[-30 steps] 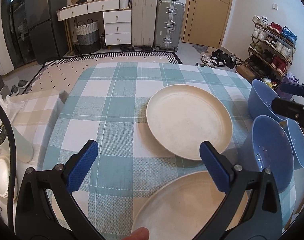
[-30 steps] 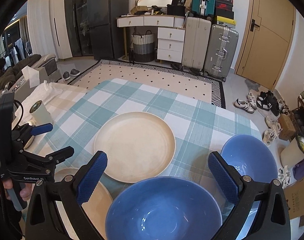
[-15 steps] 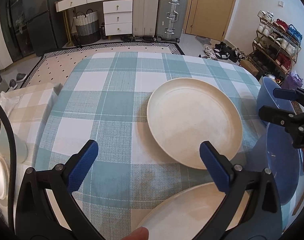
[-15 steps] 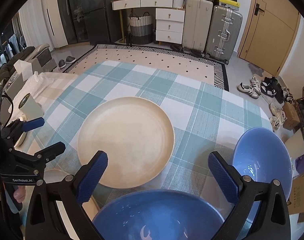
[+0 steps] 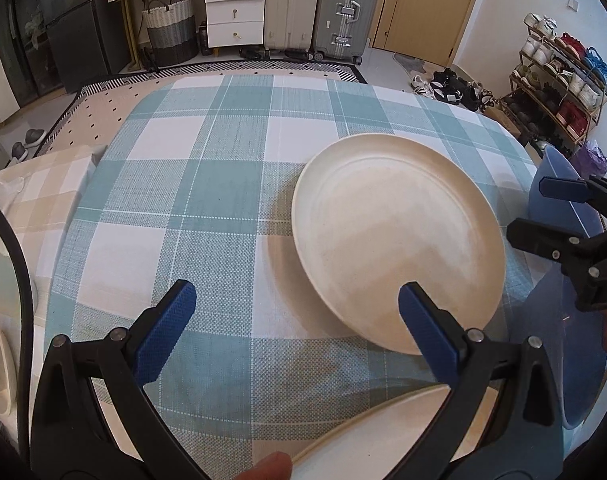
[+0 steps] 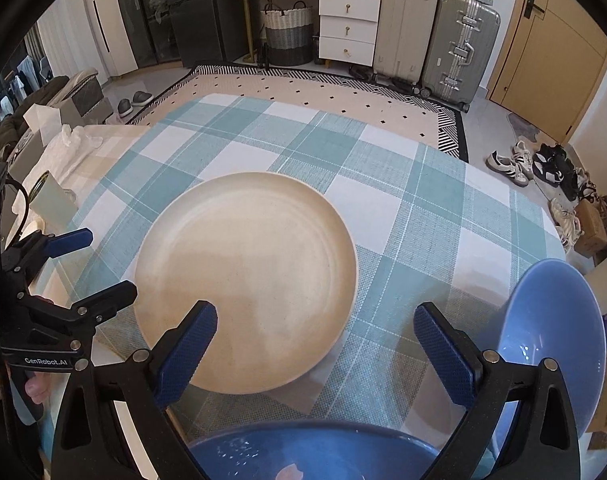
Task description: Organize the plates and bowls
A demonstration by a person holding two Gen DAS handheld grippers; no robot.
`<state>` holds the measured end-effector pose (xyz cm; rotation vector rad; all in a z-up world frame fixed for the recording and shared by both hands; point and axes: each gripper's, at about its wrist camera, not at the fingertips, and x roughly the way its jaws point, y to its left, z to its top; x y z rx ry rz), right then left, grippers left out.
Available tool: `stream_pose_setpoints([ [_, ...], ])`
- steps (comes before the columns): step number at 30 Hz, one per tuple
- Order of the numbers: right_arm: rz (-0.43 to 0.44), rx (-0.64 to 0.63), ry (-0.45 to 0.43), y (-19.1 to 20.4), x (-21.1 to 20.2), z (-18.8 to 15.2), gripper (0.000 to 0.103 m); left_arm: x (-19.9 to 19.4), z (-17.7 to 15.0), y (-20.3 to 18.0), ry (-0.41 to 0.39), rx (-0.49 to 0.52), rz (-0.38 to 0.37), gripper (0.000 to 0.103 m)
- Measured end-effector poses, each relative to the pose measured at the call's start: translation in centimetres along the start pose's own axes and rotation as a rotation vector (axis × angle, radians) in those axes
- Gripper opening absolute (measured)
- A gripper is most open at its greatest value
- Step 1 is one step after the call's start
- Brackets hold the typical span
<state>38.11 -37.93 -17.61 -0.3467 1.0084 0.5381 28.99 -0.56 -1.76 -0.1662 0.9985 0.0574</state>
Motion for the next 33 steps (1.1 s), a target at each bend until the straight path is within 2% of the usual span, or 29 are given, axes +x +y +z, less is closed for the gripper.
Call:
stream_pose_setpoints([
  [3,-0.003,-0.015,0.018,0.3,0.8,0.2,0.093,0.7,0.1,0.1,0.010,-0.008,-0.006,0.100],
  [6,-0.005,-0.034,0.042,0.5,1.7,0.3,0.081,1.4,0.1,0.0,0.019,-0.001,-0.012,0.096],
  [13,-0.050,-0.084,0.061,0.7,2.9,0.2,0.078,2.0,0.1,-1.3,0.019,0.054,-0.015,0.083],
  [20,-0.092,-0.120,0.067,0.7,3.7,0.3,0.074,2.5,0.3,-2.0,0.014,0.074,-0.004,0.076],
  [29,-0.110,-0.138,0.077,0.4,4.7,0.3,0.059,3.3,0.2,-2.5,0.028,0.096,-0.006,0.065],
  [33,-0.109,-0.147,0.092,0.4,5.4,0.2,0.055,3.6,0.2,-2.9,0.040,0.111,-0.010,0.053],
])
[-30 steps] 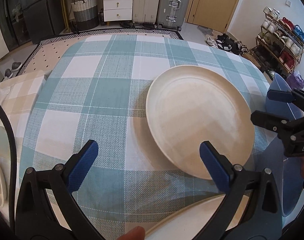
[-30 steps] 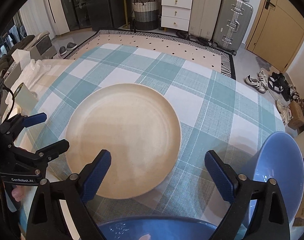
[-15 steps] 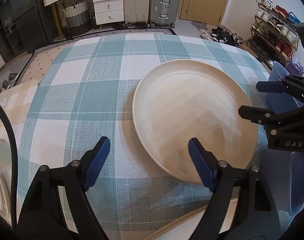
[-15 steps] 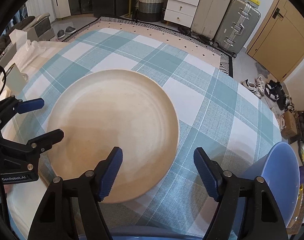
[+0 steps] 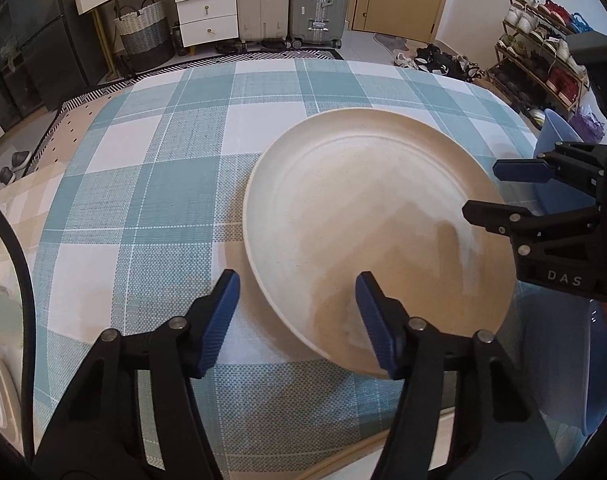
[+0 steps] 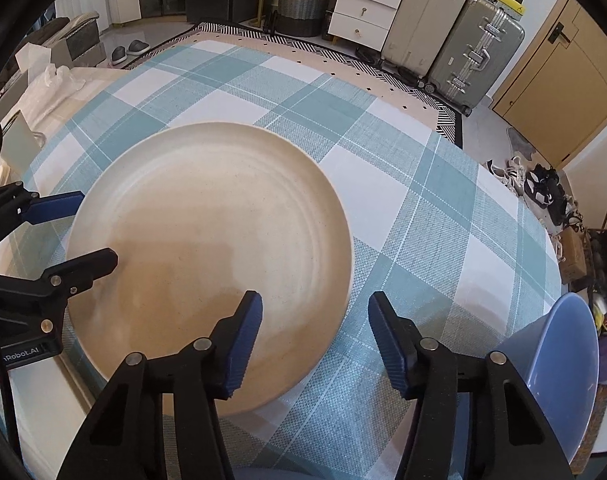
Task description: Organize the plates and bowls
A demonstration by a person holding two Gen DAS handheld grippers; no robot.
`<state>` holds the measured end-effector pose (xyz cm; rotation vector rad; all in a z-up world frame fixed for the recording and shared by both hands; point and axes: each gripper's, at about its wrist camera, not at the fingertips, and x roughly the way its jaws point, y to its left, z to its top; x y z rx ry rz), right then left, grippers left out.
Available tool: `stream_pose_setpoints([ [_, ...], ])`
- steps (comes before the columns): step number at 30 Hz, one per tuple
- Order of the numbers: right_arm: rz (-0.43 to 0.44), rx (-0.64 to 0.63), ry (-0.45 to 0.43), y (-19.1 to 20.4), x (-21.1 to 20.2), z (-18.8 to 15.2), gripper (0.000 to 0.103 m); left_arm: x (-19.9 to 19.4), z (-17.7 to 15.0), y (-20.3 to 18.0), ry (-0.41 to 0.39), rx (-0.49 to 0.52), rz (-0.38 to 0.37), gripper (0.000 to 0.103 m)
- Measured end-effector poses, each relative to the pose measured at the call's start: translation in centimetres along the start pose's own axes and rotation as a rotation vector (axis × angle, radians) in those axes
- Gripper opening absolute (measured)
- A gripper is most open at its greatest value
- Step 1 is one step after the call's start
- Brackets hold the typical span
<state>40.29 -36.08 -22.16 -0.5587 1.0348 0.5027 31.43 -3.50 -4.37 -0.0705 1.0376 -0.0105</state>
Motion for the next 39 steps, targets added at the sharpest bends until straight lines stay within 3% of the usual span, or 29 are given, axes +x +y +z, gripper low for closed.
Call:
stream_pose_setpoints([
  [3,0.020,0.009,0.013,-0.2,0.5,-0.1,0.051,0.3,0.0,-0.2,0.015,0.004,-0.010,0.042],
  [10,0.079,0.062,0.035,-1.5,1.4,0.0,0.035,0.6,-0.1,0.1,0.029,-0.008,0.002,0.031],
  [22,0.088,0.070,0.027,-1.5,1.4,-0.1,0.032,0.5,-0.1,0.3,0.023,-0.016,-0.005,0.029],
  [39,0.075,0.069,-0.079,-1.0,-2.3,0.0,0.032,-3.0,-0.3,0.7,-0.059,-0.032,0.000,0.029],
])
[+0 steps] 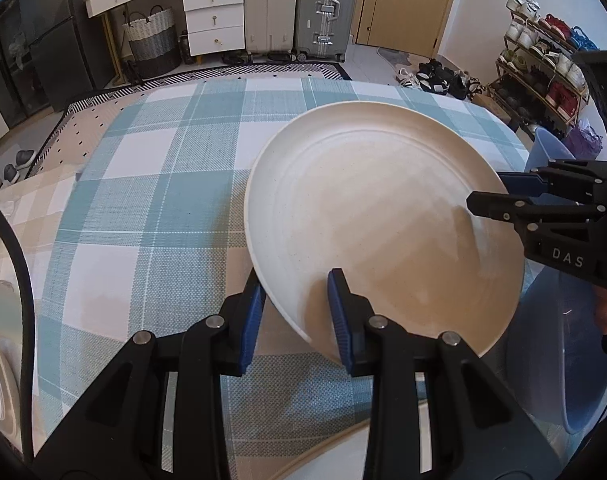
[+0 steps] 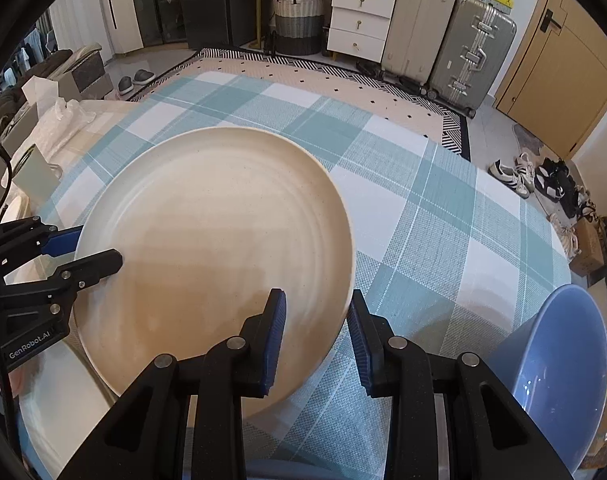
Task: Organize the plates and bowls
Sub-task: 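Lift the gripped cream plate off the table with both grippers, then carry the cream plate with both grippers over the stacked cream plates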
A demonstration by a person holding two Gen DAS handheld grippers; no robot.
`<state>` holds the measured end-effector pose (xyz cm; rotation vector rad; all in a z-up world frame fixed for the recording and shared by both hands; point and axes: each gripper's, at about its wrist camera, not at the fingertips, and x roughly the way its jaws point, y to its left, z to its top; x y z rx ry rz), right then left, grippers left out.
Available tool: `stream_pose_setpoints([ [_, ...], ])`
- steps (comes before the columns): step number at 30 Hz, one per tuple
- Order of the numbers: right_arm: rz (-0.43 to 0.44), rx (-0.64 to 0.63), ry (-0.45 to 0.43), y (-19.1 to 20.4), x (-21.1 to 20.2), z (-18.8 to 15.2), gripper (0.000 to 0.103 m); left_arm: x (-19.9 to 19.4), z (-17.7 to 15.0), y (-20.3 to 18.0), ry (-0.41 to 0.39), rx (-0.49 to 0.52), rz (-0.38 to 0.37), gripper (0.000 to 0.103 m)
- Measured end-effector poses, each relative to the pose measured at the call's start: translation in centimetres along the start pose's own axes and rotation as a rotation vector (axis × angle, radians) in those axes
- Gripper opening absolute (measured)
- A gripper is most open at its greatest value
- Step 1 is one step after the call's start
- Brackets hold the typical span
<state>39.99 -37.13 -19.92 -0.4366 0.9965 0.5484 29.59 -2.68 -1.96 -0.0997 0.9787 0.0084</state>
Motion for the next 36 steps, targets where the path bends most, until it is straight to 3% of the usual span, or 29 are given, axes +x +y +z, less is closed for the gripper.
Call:
stream_pose_setpoints([
  [16,-0.017,-0.017,-0.115,3.1,-7.2,-1.4,0.032,-8.4,-2.0,0.0,-0.120,-0.012,0.010,0.029],
  [36,0.011,-0.007,-0.224,8.0,-14.2,-6.4,0.032,-18.1,-8.7,-0.5,-0.217,-0.017,0.036,0.029],
])
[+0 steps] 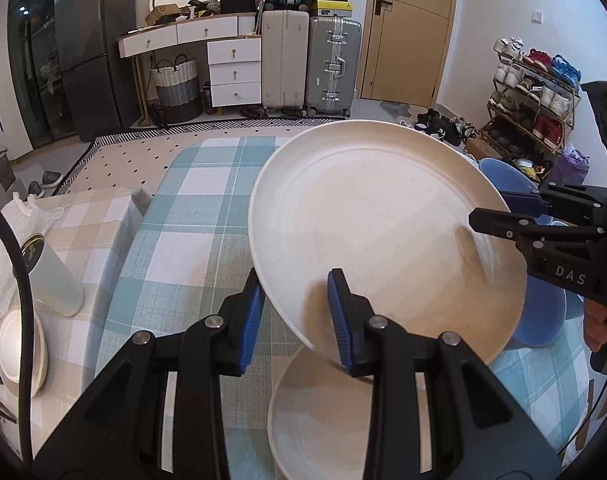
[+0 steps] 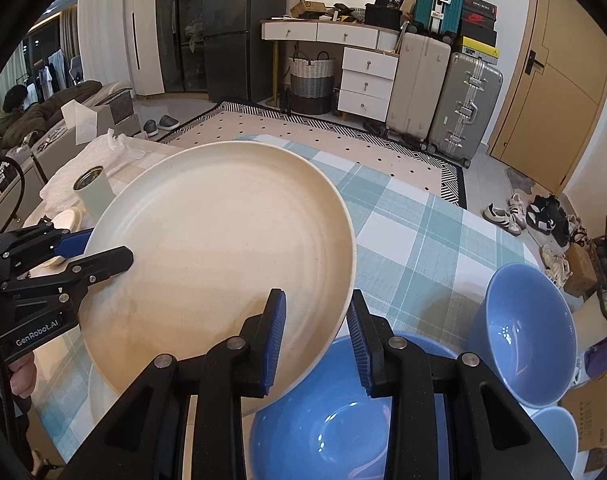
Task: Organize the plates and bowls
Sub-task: 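Carry the cream plate with both grippers over the stacked cream plates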
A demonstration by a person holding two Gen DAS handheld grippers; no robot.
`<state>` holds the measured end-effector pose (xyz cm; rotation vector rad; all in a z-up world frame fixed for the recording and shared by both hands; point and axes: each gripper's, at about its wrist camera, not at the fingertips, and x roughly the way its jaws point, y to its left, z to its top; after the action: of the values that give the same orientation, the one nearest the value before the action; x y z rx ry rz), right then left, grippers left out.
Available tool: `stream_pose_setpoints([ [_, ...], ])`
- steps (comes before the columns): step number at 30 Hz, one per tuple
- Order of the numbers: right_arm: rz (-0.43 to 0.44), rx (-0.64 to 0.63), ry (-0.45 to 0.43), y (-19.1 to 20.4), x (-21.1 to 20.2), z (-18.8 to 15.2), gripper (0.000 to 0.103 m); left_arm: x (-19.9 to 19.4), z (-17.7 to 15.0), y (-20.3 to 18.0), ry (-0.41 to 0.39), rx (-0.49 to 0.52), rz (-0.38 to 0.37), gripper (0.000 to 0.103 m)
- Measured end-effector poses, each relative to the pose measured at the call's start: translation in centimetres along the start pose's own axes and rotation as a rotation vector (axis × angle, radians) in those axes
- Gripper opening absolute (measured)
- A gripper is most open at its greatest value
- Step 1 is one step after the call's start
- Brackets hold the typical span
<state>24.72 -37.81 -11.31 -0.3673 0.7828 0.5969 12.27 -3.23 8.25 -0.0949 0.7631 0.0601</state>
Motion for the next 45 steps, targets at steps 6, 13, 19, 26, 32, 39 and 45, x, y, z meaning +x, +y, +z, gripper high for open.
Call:
stream_pose_setpoints([
  [6,0.003,-0.013,-0.018,2.2,-1.4,-1.4,0.032,-2.9,-2.3,0.6,-0.027,-0.011,0.006,0.029],
  [13,0.018,-0.007,-0.049,4.1,-2.5,-2.5,0.032,-5.3,-4.1,1.3,-0.045,-0.016,0.018,0.029],
  [19,0.022,-0.004,-0.071,5.3,-3.9,-3.7,0.032,-6.9,-4.9,1.4,-0.066,-0.020,0.016,0.029],
  [26,0.032,0.027,-0.080,5.3,-4.8,-5.0,0.032,-8.3,-5.8,0.7,-0.071,-0.009,0.014,0.029],
  [32,0.030,0.040,-0.077,5.7,-5.1,-6.5,0.032,-7.9,-6.8,0.5,-0.060,-0.001,0.013,0.029],
  [39,0.037,0.055,-0.069,6.4,-5.1,-7.9,0.032,-7.9,-8.0,0.4,-0.048,0.009,0.013,0.029],
  [45,0.042,0.060,-0.069,7.1,-5.2,-8.9,0.032,-8.0,-9.1,0.7,-0.039,0.011,0.019,0.029],
])
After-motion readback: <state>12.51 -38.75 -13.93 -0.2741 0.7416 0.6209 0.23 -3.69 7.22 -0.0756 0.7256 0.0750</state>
